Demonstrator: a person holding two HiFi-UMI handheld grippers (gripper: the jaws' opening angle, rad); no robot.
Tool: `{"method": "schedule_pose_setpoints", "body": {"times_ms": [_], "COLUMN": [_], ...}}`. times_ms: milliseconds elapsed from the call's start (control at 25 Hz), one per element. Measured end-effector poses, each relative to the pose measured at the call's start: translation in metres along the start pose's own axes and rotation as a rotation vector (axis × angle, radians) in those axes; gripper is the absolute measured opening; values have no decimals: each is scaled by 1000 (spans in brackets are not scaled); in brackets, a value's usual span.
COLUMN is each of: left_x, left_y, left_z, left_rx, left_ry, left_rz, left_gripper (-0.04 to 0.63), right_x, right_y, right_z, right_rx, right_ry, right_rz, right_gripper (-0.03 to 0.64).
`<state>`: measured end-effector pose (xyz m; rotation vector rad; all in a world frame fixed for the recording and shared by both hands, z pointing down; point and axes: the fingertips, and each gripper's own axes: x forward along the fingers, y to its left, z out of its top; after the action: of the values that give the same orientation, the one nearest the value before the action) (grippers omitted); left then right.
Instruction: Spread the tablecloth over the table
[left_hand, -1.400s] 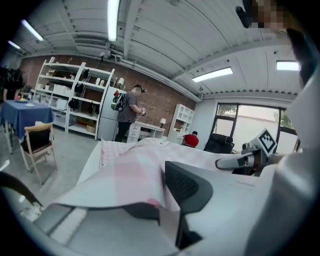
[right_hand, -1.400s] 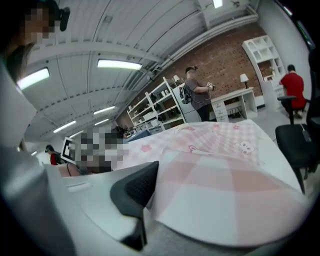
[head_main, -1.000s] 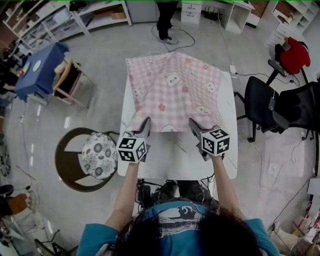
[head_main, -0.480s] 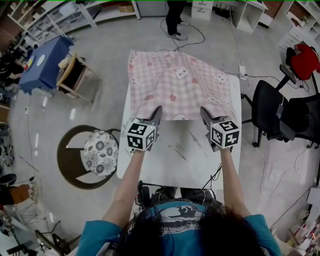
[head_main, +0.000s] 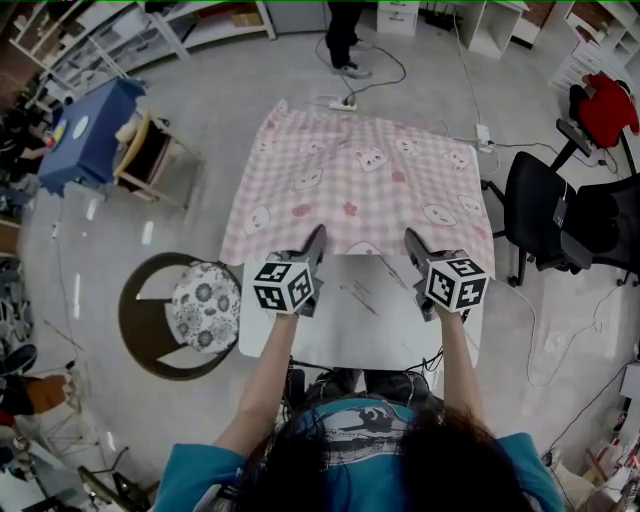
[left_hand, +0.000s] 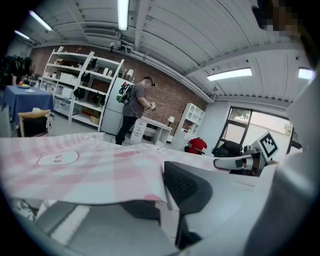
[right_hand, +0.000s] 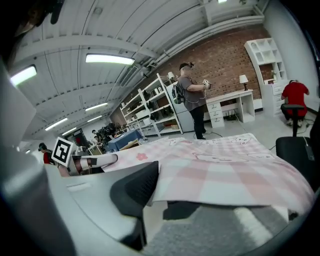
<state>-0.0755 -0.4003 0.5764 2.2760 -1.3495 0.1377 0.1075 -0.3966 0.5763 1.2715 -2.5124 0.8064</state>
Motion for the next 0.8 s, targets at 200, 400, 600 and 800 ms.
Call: {"method": "schedule_pose_setpoints", "body": {"times_ms": [200,400,600,800], "left_x": [-23,-49,-83,-113], "left_y": [-1,-4,-10,-19], "left_z": [-29,-49,-71,-94], "left_rx": [-97,-178,-248,-277], "left_ry": [-3,-3,-3,16], "left_rz": [-13,-36,-65,-87], "left_gripper": [46,48,48,48], "right_x": [-17,-36,-59,-83], "right_y": [10,27,51,69], "right_z": [-28,-48,-74,-102], "right_rx": [137,201,252,302], "right_ry": [-30,-55,-73,-80], "right_rz": [19,8,-3,-10], "right_gripper": [21,21,21,21]}}
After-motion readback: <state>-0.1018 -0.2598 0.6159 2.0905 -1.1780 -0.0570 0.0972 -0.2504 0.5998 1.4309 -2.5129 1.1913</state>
